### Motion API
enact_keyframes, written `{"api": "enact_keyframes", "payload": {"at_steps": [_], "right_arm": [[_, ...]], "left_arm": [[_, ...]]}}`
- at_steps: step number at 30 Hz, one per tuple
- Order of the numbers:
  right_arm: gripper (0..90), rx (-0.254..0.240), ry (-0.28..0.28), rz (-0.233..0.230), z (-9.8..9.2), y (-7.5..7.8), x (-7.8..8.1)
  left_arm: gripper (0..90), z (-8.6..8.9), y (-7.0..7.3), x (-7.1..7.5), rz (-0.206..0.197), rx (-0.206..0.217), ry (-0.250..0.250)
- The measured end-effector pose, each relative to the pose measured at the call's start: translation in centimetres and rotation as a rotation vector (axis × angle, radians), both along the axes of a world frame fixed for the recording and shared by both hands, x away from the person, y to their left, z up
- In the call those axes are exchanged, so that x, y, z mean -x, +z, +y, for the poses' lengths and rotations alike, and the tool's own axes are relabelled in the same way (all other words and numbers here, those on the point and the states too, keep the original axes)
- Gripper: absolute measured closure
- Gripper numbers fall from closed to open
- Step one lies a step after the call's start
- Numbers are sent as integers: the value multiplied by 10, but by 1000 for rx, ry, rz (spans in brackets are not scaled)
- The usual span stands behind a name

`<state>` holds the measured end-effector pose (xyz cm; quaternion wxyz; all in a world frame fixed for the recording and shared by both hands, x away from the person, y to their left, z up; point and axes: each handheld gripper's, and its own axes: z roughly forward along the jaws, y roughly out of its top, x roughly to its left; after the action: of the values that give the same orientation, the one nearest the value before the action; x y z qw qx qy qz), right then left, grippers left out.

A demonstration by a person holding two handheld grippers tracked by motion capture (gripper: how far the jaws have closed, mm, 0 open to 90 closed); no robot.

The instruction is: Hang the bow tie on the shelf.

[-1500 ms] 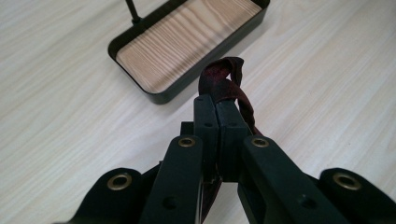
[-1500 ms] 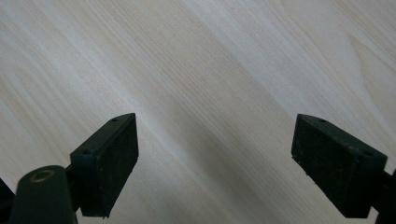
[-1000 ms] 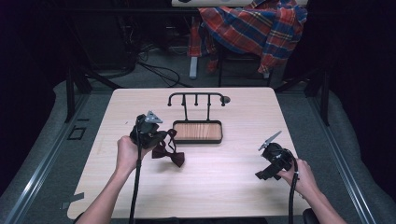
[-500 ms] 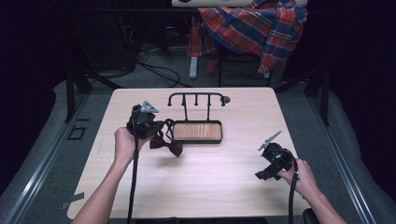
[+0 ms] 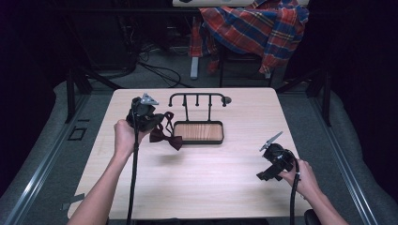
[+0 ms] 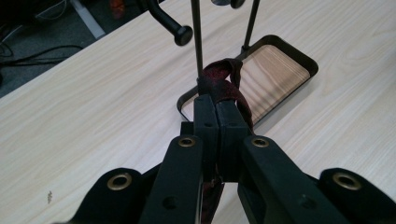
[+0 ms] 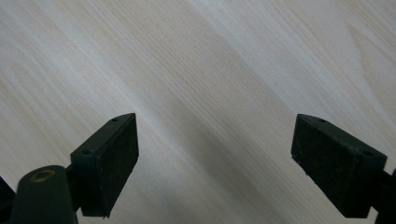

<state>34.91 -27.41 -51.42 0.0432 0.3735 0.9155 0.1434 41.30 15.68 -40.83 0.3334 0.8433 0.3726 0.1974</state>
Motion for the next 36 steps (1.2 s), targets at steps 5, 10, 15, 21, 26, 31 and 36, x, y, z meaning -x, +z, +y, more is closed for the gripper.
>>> {"api": "enact_keyframes", "payload": {"at_steps": [5,10,15,21,26,31,36], "right_arm": [[146,0,1,0,0,0,0],[146,0,2,1,0,0,0],[146,0,3,0,0,0,0],[146,-1,3,0,0,0,0],[147,-2,0,-1,0,0,0],[147,-5,0,0,0,-1,0],[147,-1,1,0,0,-1,0]], "left_arm": [[887,-1,6,-6,-3,-6,-1],[887,-5,10,-11,-7,-15,-1],[887,-9,14,-17,-10,-18,-3],[887,-11,17,-24,-7,-24,-3],[887,-13,18,-29,-8,-26,1],[887,-15,20,-35,-5,-30,2],[887,-15,21,-41,-4,-34,10]]}}
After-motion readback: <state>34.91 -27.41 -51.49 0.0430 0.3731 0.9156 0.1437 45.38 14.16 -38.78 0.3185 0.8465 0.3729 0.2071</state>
